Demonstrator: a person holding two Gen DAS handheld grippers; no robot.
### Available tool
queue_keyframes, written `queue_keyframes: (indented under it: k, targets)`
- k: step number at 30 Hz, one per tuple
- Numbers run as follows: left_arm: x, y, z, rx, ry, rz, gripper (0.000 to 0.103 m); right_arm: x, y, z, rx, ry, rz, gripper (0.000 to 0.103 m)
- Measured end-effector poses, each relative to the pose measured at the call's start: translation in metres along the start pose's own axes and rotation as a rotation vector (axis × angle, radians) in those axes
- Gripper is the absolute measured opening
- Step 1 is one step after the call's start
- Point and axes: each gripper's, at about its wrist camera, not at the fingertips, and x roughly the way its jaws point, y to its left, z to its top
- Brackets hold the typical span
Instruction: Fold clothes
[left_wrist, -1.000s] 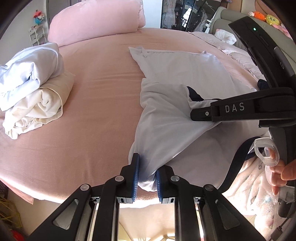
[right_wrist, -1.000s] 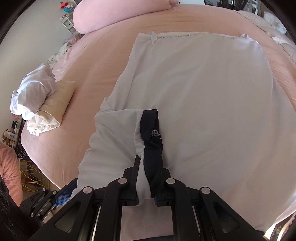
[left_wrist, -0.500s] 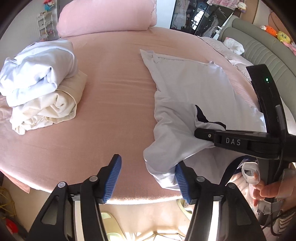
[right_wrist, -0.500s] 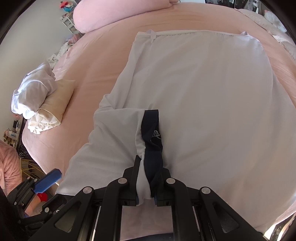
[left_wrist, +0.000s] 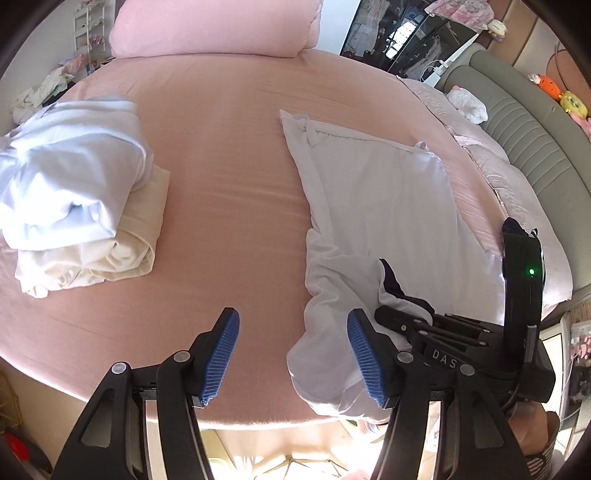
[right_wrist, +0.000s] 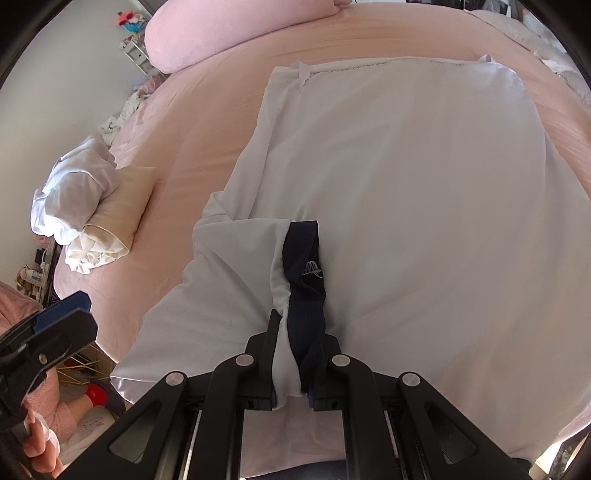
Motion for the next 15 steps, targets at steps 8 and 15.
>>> queue_keyframes:
  k: [8,15]
  targets:
    - [0.065,0.002,0.057,-0.049,0.147,-0.122,0.058,-0.012,-0.011,-0.002,0.045,-0.014,0.097,0.008]
    - [0.096,-0.014,0.07,0.012,0.232,-0.11,0.058,0.001,0.005,0.006,0.028,-0.005,0.083,0.008]
